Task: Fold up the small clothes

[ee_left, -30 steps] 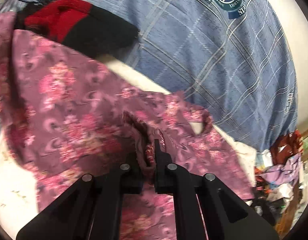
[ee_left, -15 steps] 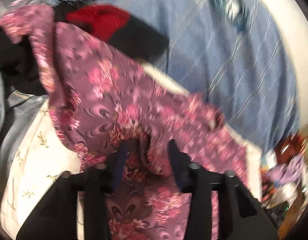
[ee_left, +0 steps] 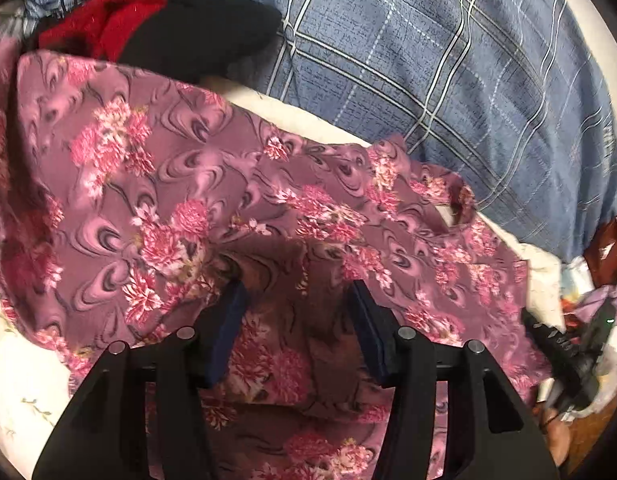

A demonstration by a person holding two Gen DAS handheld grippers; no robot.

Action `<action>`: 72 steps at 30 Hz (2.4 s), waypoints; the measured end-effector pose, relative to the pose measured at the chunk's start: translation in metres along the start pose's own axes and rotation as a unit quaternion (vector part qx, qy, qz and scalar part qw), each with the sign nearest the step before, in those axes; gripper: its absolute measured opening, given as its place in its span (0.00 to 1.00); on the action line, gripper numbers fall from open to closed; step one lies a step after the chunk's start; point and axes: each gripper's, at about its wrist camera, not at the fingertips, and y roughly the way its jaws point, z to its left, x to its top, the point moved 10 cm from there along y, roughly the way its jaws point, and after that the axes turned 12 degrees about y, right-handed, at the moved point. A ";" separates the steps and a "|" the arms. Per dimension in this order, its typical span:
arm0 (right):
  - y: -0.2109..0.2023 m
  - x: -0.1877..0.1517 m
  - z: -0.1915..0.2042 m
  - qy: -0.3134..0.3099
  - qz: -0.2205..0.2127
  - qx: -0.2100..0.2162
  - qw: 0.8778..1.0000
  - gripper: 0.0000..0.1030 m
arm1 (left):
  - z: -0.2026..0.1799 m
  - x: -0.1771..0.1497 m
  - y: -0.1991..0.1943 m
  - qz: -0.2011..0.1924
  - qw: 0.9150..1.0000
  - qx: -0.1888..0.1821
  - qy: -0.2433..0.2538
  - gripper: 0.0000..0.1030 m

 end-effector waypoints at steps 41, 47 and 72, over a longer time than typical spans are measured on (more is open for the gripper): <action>-0.045 -0.044 0.041 -0.034 -0.040 0.041 0.998 0.47 | 0.325 0.064 -0.106 -0.056 0.943 0.045 -0.326 0.78; -0.011 -0.134 0.189 -0.124 0.077 0.172 0.974 0.46 | 0.328 0.063 -0.101 -0.059 0.940 0.039 -0.334 0.78; 0.051 -0.202 0.227 -0.149 0.139 0.187 0.961 0.47 | 0.133 0.124 -0.173 -0.155 0.980 0.019 -0.123 0.09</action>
